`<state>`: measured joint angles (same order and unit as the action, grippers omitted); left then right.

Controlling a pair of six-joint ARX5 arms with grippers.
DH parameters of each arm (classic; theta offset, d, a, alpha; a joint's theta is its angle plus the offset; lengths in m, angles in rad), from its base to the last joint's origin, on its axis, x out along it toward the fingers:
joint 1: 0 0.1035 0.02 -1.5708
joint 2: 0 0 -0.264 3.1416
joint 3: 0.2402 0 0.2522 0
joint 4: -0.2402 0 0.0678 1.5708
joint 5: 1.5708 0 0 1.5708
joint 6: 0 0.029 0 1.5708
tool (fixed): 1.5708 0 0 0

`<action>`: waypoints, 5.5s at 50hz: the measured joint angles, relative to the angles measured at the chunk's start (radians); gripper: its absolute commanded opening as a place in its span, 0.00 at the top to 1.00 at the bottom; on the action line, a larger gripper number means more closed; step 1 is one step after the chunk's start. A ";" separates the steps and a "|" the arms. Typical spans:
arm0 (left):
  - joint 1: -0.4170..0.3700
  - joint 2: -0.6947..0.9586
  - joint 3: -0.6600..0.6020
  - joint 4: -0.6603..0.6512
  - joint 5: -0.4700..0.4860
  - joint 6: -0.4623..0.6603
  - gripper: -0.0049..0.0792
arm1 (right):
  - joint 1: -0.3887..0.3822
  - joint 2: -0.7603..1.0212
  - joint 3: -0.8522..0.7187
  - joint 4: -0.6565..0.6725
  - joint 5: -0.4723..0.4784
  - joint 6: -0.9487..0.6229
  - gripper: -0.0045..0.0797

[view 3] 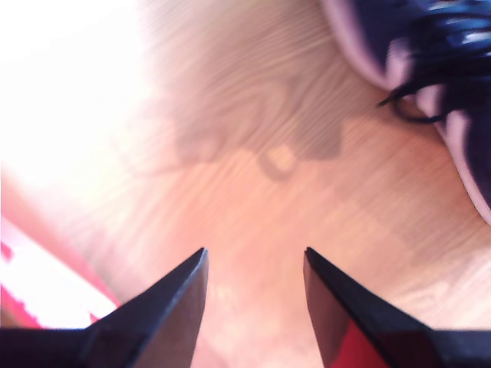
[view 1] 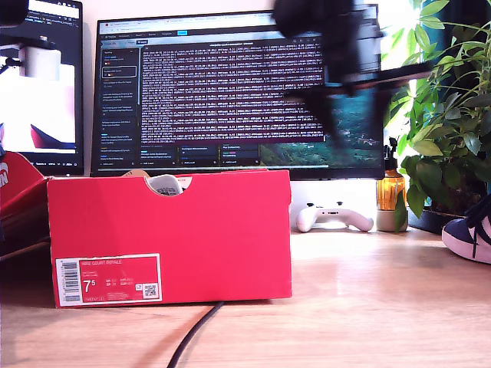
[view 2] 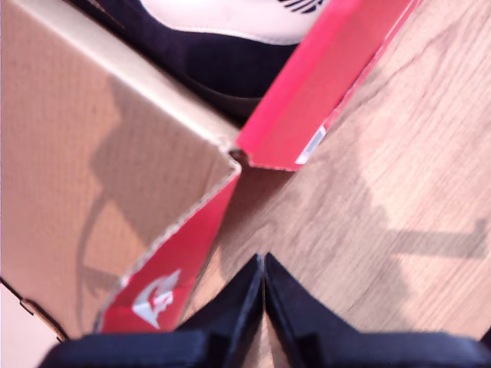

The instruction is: Pack the blue shoes by picking the first shoe and placing it inside the red shoebox, left side, then picking and rotating the second shoe and placing it in the shoebox

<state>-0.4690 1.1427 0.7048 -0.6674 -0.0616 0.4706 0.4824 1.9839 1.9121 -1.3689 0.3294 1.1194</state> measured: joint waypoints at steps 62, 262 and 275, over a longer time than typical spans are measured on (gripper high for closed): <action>0.000 0.000 0.000 0.002 0.000 0.000 0.96 | -0.376 -0.436 -0.604 -0.001 -0.089 0.391 0.22; 0.000 0.000 0.000 0.003 0.009 0.000 0.96 | -0.064 -0.135 -0.306 1.290 -0.707 -2.117 0.96; 0.000 0.000 0.000 0.003 0.009 0.000 0.96 | -0.027 -0.053 -0.306 1.216 -0.662 -2.221 0.96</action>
<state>-0.4690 1.1427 0.7048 -0.6647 -0.0525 0.4706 0.4549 1.9308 1.6066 -0.1528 -0.3325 -1.1019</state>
